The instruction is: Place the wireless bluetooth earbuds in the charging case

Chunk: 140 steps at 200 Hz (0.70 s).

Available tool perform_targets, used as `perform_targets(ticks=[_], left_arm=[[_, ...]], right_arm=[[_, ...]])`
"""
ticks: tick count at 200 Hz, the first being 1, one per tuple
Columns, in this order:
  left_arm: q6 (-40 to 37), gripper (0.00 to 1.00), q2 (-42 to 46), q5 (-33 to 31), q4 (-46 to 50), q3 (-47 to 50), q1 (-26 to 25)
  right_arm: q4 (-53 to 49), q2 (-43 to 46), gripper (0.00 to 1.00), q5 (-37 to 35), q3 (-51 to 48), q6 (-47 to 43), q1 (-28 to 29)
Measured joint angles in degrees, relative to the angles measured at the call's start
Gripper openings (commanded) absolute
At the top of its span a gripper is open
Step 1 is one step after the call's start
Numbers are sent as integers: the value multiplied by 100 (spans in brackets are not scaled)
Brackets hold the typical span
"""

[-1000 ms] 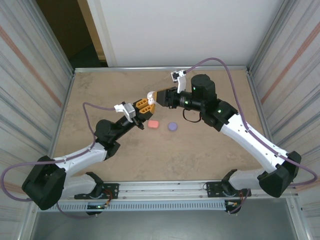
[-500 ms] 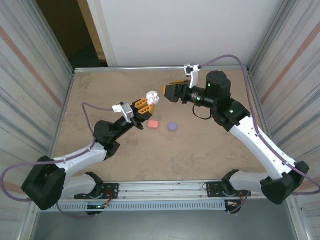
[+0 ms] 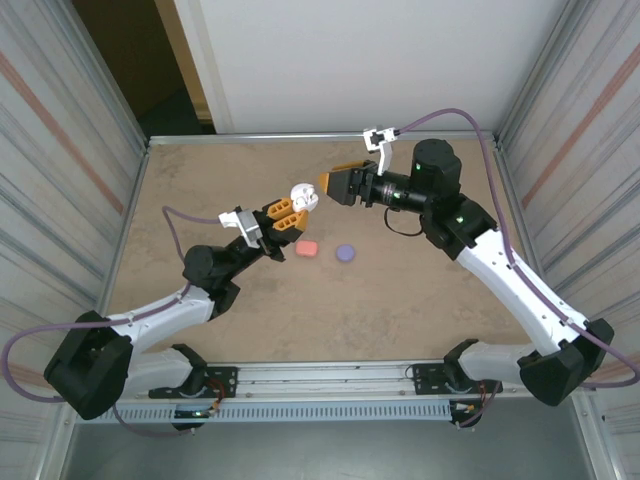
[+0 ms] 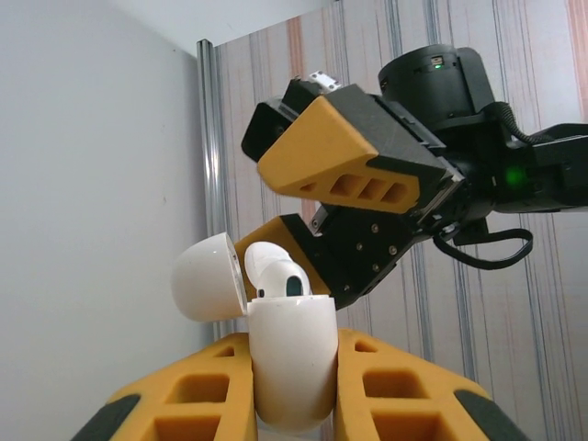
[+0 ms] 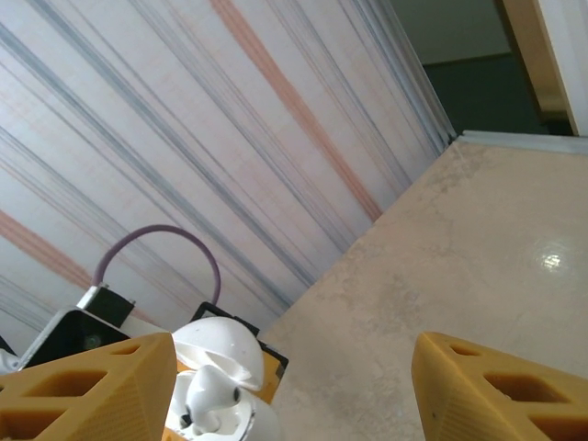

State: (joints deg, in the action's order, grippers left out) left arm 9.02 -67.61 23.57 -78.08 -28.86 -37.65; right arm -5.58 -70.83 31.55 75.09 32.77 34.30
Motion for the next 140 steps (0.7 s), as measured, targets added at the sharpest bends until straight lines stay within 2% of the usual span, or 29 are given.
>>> perform_targets(ticks=[140], left_arm=[[7, 0, 0, -22, 22, 2, 2]], right_arm=[[107, -120, 66, 2, -164, 92, 275]])
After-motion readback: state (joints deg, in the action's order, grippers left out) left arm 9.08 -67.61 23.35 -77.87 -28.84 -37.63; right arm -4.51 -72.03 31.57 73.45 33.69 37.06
